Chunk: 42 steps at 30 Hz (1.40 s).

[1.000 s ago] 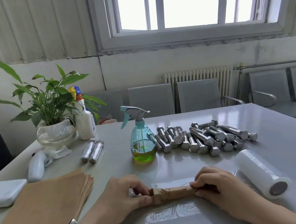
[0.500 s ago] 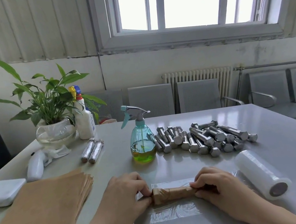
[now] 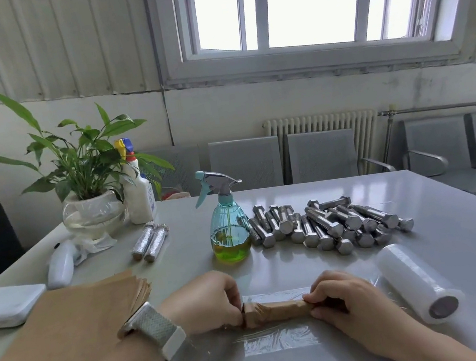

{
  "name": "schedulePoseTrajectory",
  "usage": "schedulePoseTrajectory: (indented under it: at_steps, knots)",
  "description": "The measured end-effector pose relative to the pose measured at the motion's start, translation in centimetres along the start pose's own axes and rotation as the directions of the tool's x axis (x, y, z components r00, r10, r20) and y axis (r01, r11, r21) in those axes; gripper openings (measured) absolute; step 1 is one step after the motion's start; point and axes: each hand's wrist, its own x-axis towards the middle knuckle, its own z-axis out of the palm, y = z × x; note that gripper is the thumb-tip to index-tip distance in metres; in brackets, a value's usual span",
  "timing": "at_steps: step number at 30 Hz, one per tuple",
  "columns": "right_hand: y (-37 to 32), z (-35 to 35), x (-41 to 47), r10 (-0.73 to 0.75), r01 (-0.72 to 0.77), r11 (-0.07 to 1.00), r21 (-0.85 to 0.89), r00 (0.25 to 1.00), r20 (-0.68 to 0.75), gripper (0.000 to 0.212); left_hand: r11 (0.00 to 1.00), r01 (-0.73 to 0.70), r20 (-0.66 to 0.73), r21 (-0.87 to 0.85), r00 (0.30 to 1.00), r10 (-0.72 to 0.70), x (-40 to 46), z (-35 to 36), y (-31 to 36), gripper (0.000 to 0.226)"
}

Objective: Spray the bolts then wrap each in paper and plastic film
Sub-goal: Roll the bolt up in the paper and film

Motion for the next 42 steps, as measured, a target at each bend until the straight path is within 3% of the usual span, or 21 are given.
schedulePoseTrajectory:
  at_steps: [5,11,13,17,22,28,34,42]
  knots:
    - [0.1,0.1,0.0,-0.020,0.020,1.000,-0.003,1.000,-0.006,0.008,0.997,0.033,0.125,0.074,0.991,-0.043,1.6,-0.9,1.0,0.010]
    - [0.1,0.0,0.1,-0.023,0.023,1.000,0.004,1.000,-0.014,0.008,0.970,0.235,0.342,-0.057,0.918,-0.202,2.4,-2.1,1.0,0.021]
    - [0.1,0.0,0.1,-0.024,0.024,1.000,0.009,1.000,-0.016,0.008,0.948,0.293,0.408,-0.122,0.886,-0.221,2.3,-2.4,1.0,0.013]
    - [0.1,0.0,0.1,-0.023,0.023,1.000,0.013,1.000,-0.012,0.008,0.926,0.345,0.456,-0.156,0.856,-0.242,2.3,-2.3,1.3,0.021]
    - [0.2,-0.1,0.1,-0.028,0.028,0.999,0.023,1.000,-0.002,0.009,0.907,0.316,0.438,-0.277,0.882,-0.173,2.0,-2.4,1.4,0.003]
    - [0.3,0.1,0.0,-0.028,0.028,1.000,0.014,1.000,-0.013,0.009,0.771,0.380,0.412,-0.511,0.896,-0.169,1.4,-2.2,0.5,0.017]
    - [0.2,0.0,0.1,-0.023,0.024,1.000,0.003,1.000,-0.006,0.009,0.825,0.305,0.304,-0.475,0.937,-0.171,1.8,-1.2,1.1,0.010]
    - [-0.1,0.0,0.1,-0.001,0.001,1.000,0.003,1.000,0.001,0.010,0.855,0.246,0.193,-0.457,0.966,-0.175,1.7,-1.1,2.3,0.026]
